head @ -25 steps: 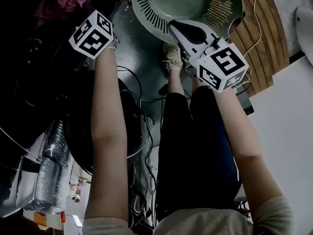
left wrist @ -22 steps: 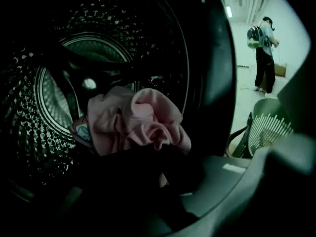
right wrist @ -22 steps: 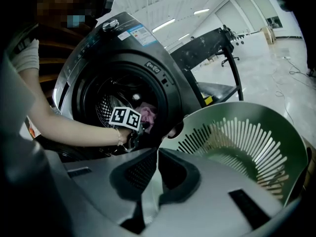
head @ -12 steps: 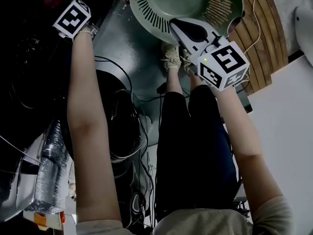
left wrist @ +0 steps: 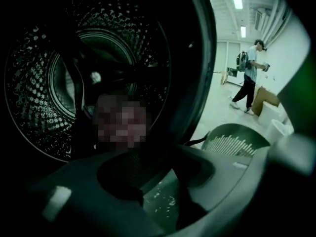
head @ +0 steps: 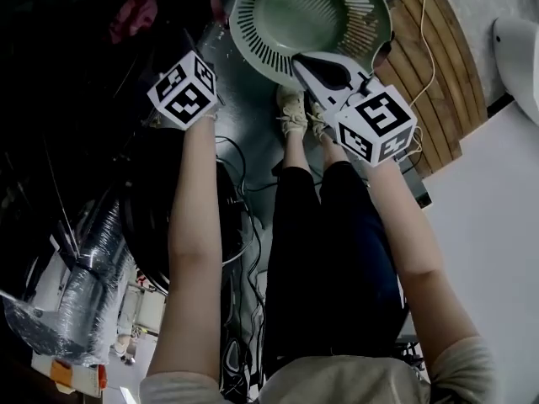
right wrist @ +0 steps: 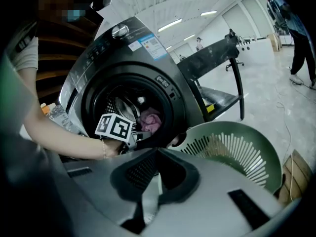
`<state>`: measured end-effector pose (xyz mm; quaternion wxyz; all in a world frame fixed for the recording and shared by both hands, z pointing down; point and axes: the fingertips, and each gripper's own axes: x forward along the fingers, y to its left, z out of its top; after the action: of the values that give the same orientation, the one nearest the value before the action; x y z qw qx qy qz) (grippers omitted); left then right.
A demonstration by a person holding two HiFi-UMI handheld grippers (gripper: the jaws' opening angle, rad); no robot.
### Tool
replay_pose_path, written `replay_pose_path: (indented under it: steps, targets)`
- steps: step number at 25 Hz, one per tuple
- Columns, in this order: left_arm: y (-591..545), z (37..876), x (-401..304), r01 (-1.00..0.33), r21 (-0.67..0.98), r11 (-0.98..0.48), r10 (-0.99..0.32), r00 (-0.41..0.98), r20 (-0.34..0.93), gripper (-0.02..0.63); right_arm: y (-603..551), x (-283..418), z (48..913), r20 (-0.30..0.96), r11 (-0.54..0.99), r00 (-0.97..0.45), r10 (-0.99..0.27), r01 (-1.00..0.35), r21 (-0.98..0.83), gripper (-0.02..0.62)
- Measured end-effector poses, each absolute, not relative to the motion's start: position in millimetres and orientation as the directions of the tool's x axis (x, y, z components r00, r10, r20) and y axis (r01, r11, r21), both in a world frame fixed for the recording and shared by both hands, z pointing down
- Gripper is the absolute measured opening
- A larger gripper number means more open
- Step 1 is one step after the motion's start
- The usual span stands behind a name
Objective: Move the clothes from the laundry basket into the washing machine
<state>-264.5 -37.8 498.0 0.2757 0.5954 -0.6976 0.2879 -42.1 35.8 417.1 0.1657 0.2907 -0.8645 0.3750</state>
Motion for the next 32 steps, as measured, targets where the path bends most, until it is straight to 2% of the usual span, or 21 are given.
replay_pose_path:
  steps: [4,6,11,15,18,24,32]
  targets:
    - [-23.5,438.3,-211.5,-0.999,0.015,0.049,-0.724,-0.025,0.689,0.168,26.0,-29.5,367.3,0.465,0.592,-0.765,-0.445,-0.641,-0.489,0.009]
    - [-12.6,399.8,-187.8,-0.999,0.034,0.012,-0.745,0.014,0.667,0.079,23.2,-22.8,337.8,0.453,0.605,-0.758,-0.470,-0.650,-0.460,0.009]
    - [23.8,305.9,-138.1,-0.987,0.150,-0.050,-0.767,0.134,0.628,0.011,30.5,-7.0,265.6,0.450,0.600,-0.743,-0.495,-0.667,-0.441,0.009]
    - [24.3,232.0,-100.3,-0.946,0.264,-0.190,-0.762,0.311,0.568,0.010,33.6,-3.8,208.7,0.450,0.601,-0.721,-0.527,-0.691,-0.402,0.009]
    - [27.3,176.4,-81.9,-0.919,0.267,-0.291,-0.760,0.391,0.519,0.009,51.9,-7.6,160.2,0.449,0.624,-0.723,-0.525,-0.685,-0.375,0.009]
    - [47.7,84.6,-66.5,-0.886,0.281,-0.368,-0.750,0.461,0.474,0.009,78.3,-7.0,89.8,0.455,0.628,-0.733,-0.506,-0.675,-0.387,0.009]
    - [64.1,19.0,-63.4,-0.862,0.278,-0.423,-0.773,0.504,0.386,0.011,81.7,-9.8,12.6,0.385,0.682,-0.751,-0.536,-0.655,-0.325,0.009]
